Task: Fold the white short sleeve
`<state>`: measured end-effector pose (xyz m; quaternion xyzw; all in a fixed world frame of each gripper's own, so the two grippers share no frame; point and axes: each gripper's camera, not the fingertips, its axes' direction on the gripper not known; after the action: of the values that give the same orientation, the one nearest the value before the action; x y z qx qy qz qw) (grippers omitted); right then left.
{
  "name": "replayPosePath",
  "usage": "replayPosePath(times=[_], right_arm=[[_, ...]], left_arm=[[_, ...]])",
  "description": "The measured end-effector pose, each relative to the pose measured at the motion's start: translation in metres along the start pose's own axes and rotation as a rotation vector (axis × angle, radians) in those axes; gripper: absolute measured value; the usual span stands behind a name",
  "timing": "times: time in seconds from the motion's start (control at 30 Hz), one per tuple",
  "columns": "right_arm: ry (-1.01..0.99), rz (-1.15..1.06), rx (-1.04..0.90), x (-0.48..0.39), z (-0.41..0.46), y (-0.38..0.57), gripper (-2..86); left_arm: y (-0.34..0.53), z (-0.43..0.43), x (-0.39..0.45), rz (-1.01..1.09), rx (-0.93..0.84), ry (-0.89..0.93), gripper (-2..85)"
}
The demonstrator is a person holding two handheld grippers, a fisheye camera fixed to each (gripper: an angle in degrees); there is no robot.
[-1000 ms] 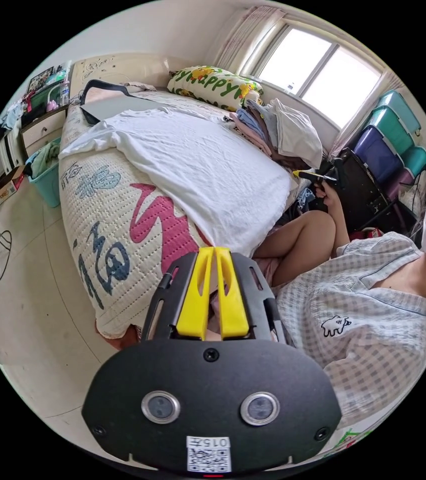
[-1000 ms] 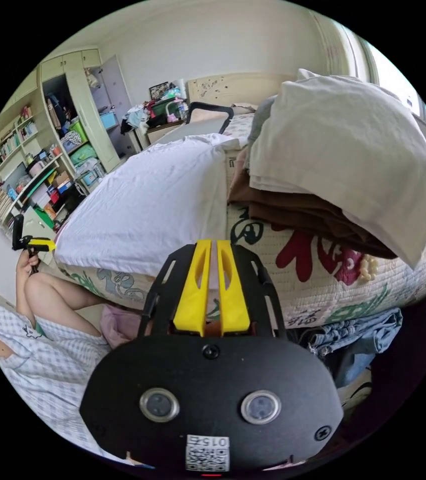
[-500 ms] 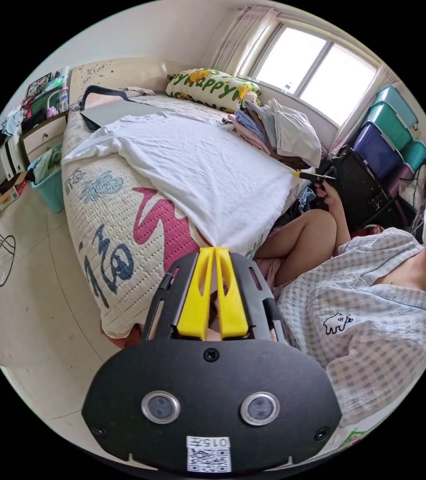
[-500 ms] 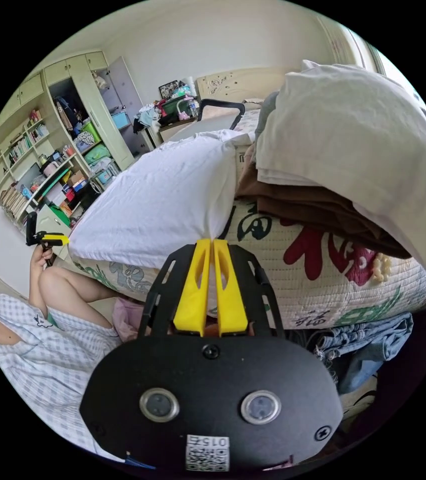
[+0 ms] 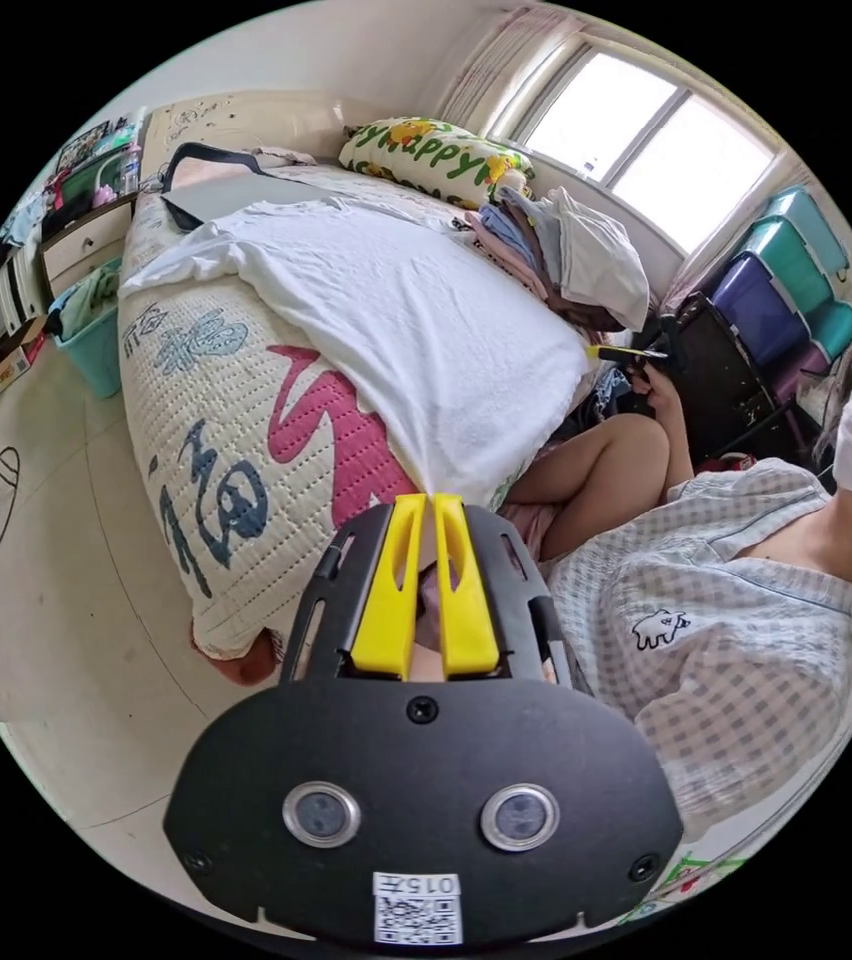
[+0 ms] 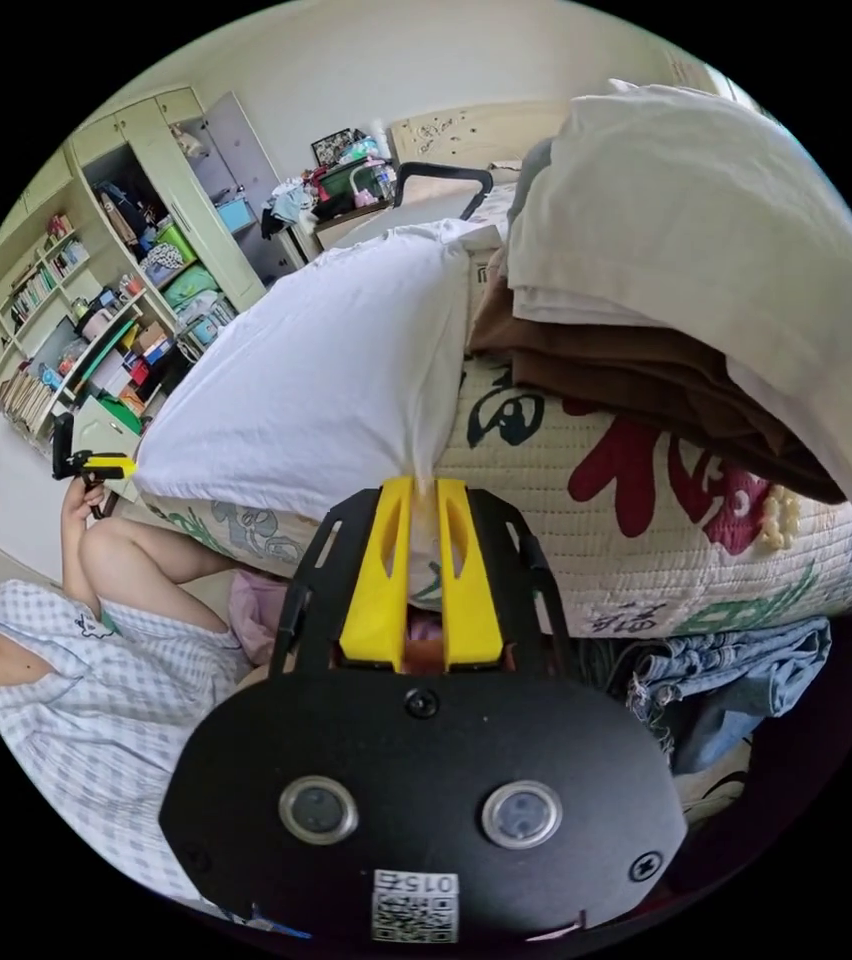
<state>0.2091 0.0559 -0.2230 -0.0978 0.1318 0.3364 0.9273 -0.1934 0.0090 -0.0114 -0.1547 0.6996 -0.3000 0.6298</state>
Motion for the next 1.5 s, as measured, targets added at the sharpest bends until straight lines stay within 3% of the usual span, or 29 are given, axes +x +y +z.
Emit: replayPosePath(times=[0.13,0.23,0.4,0.63,0.83,0.93,1.17,1.33,1.5], right_arm=[[-0.1,-0.046,0.207,0.0,-0.045,-0.042,5.5],[0.009,-0.143,0.269,-0.025,-0.058,-0.1,8.2],[0.027,-0.272,0.211,-0.06,-0.021,-0.207,8.7],[0.155,-0.109,-0.031,-0.035,0.093,-0.342,9.5],[0.049,0.004,-0.074,0.013,0.143,-0.374,8.1],[0.001,0.011,-0.069,0.021,0.151,-0.378,7.9],[0.085,-0.034,-0.103,0.008,0.162,-0.396,6.9],[0.14,-0.058,-0.073,-0.002,0.157,-0.4,7.7],[0.129,-0.092,-0.139,-0.006,0.168,-0.411,4.4]], left_arm=[[-0.014,-0.038,0.007,-0.068,0.147,-0.23,5.6],[-0.064,-0.045,0.021,-0.014,0.251,-0.314,5.6],[-0.194,-0.005,0.041,0.171,0.307,-0.205,5.3],[-0.408,0.131,0.039,0.201,0.232,-0.072,3.6],[-0.551,0.263,0.038,0.141,0.137,0.089,4.0],[-0.604,0.329,0.044,0.123,0.076,0.042,5.6],[-0.67,0.429,0.065,0.135,0.033,-0.052,7.9],[-0.691,0.491,0.09,0.205,-0.077,-0.293,8.5],[-0.687,0.494,0.096,0.222,-0.038,-0.319,4.6]])
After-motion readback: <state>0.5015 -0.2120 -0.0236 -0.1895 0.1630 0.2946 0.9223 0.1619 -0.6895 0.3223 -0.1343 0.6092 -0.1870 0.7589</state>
